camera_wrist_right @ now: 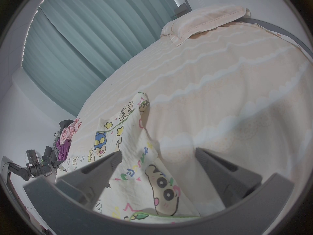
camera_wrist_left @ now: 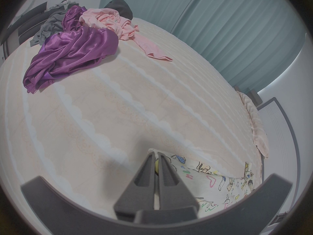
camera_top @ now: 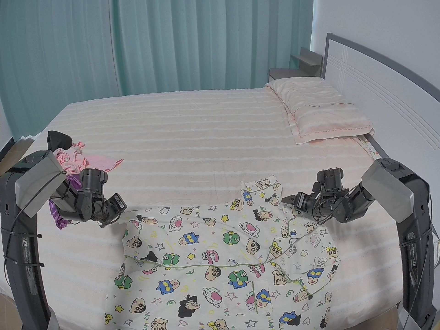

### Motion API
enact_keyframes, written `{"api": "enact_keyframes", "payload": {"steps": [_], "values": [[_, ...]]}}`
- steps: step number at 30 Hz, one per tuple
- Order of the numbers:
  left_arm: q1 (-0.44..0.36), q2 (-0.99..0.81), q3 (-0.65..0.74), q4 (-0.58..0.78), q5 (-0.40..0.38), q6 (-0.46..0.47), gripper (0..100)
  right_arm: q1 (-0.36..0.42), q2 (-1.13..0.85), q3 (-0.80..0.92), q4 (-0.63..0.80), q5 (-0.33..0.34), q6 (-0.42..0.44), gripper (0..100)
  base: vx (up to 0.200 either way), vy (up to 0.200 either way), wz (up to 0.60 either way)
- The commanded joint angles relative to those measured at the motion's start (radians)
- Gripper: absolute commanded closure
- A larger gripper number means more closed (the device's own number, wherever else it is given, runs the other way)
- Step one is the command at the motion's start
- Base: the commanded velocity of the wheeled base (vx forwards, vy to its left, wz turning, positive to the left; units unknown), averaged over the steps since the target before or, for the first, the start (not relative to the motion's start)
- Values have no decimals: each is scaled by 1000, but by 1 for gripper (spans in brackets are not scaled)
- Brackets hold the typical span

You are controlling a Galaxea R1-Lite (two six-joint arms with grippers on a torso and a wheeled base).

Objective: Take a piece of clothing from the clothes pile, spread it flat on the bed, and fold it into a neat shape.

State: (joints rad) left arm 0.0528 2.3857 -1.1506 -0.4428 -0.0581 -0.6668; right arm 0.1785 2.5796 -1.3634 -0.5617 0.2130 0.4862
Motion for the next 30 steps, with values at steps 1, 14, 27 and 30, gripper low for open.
{"api": "enact_keyframes", "payload": {"steps": [1, 14, 27, 30], "values": [[-1, 1, 0, -1, 0, 0, 100, 1, 7, -2, 2, 5, 0, 100, 0, 0, 0], [-2, 7, 0, -1, 29, 3, 100, -34, -19, 46, -10, 0, 34, 100, 0, 0, 0], [-30, 13, 0, -1, 67, 21, 100, -42, -90, 136, -14, -24, 37, 100, 0, 0, 0], [-39, 16, -6, -2, 67, 21, 100, -42, -101, 155, -14, -49, 37, 100, 0, 0, 0]]}}
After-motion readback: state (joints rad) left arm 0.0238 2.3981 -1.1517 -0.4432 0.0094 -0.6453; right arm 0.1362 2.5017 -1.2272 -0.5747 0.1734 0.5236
